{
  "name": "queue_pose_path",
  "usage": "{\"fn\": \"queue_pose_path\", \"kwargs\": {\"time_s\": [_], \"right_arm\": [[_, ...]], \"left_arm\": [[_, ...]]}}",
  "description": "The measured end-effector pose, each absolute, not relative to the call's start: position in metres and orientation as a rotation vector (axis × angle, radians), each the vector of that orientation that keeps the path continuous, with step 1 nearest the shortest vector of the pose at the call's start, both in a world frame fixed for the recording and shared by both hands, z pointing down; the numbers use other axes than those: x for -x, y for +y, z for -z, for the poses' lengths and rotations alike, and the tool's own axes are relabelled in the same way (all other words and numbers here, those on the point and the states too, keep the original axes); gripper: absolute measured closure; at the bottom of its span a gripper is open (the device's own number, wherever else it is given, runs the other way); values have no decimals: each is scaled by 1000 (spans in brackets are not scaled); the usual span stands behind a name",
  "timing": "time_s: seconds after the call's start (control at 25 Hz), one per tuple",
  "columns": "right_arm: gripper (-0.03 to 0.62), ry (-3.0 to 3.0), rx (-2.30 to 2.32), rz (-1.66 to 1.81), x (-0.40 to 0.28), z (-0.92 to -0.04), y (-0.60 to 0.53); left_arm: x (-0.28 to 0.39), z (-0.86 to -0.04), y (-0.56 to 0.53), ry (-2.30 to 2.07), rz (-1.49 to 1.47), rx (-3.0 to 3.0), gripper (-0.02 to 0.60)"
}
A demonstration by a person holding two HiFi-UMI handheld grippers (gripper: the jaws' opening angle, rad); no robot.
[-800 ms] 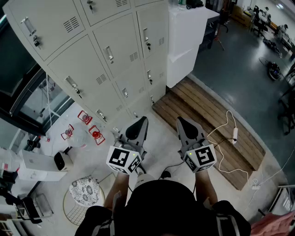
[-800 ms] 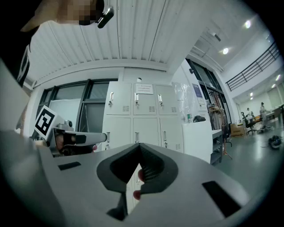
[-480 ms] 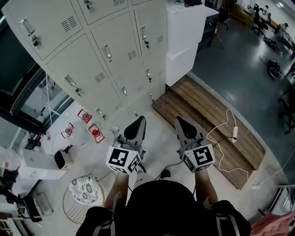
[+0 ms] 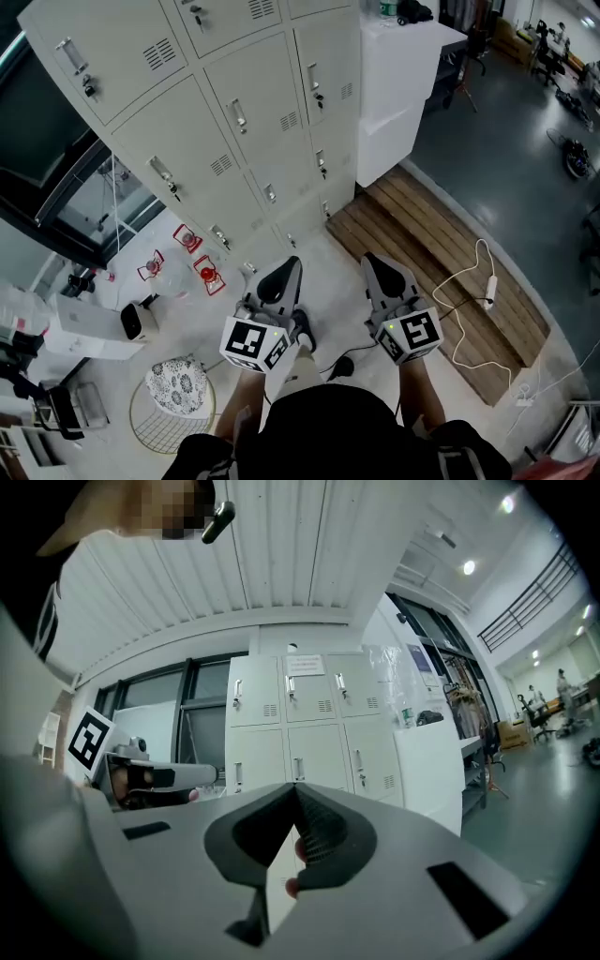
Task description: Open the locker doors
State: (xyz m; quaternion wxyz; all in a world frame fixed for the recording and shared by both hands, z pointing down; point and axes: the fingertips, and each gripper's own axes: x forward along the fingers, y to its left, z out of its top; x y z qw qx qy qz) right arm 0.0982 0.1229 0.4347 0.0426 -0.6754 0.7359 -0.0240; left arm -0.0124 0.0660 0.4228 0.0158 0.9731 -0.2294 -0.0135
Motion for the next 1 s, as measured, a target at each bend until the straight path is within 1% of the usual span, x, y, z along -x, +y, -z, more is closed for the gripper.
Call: {"fn": "queue_pose_path", "kwargs": {"time_s": [0.4,0.64,1.0], "right_arm": [[589,2259,2055,39,-100,-416,68],[589,2275,2059,-20,-102,-388,13],[589,2336,1978,-112,-82,-346,-79]], "left_arm": [[9,-409,7,-729,109,-3016,563],[5,-386,-44,-744,159,-3030,563],[14,-349,-124,-744,196,-3079,565]]}}
